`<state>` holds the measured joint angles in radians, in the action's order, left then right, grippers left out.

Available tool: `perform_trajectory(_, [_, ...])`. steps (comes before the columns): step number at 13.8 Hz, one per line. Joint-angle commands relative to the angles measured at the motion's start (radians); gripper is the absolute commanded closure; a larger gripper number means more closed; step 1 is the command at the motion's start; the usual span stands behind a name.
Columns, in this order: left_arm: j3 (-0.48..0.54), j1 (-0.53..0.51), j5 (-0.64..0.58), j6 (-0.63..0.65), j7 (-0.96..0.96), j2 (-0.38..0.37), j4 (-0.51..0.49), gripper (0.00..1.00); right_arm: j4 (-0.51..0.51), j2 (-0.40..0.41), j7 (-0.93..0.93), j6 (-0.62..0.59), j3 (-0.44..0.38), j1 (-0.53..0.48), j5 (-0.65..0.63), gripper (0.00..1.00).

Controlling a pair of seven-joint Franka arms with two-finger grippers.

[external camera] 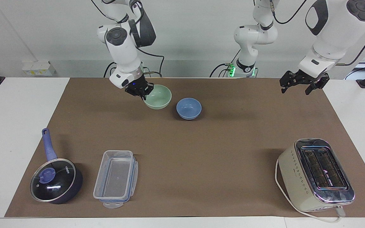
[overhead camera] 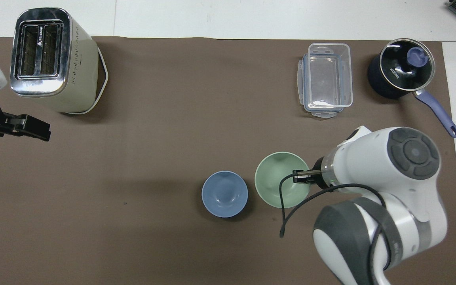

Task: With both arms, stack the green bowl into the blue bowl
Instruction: 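Carry the green bowl with the right gripper over the blue bowl, then lower the green bowl into the blue bowl and open the right gripper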

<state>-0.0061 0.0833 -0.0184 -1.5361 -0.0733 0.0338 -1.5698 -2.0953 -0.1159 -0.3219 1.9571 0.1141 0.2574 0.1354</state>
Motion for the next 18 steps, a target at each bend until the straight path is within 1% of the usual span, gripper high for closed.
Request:
perform_trajectory(1, [-0.009,-0.014,-0.011,0.017,-0.014,-0.006,0.005,0.00,0.040,0.050,-0.124,0.020,-0.007,0.087,0.020,1.00])
perform_trajectory(2, [-0.009,-0.014,-0.011,0.017,-0.014,-0.005,0.005,0.00,0.032,0.061,-0.190,0.061,-0.007,0.133,0.021,1.00])
perform_trajectory(3, [-0.009,-0.014,-0.011,0.017,-0.014,-0.006,0.005,0.00,0.023,0.067,-0.222,0.077,-0.007,0.152,0.021,1.00])
perform_trajectory(4, [-0.009,-0.014,-0.011,0.017,-0.014,-0.006,0.005,0.00,0.021,0.071,-0.229,0.077,-0.007,0.154,0.035,1.00])
perform_trajectory(5, [-0.009,-0.014,-0.011,0.017,-0.014,-0.006,0.005,0.00,0.014,0.088,-0.236,0.081,-0.007,0.161,0.076,1.00])
perform_trajectory(6, [-0.009,-0.014,-0.011,0.017,-0.014,-0.006,0.005,0.00,0.002,0.106,-0.240,0.107,-0.007,0.192,0.114,1.00])
perform_trajectory(7, [-0.009,-0.014,-0.011,0.017,-0.014,-0.006,0.005,0.00,-0.006,0.116,-0.243,0.141,-0.007,0.201,0.119,1.00])
perform_trajectory(11, [-0.009,-0.014,-0.011,0.017,-0.014,-0.006,0.005,0.00,-0.051,0.114,-0.229,0.160,-0.007,0.203,0.121,1.00])
perform_trajectory(13, [-0.009,-0.014,-0.011,0.017,-0.014,-0.006,0.005,0.00,-0.074,0.119,-0.238,0.206,-0.005,0.224,0.122,1.00])
perform_trajectory(18, [-0.009,-0.014,-0.011,0.017,-0.014,-0.005,0.005,0.00,-0.109,0.127,-0.223,0.241,-0.005,0.227,0.124,1.00])
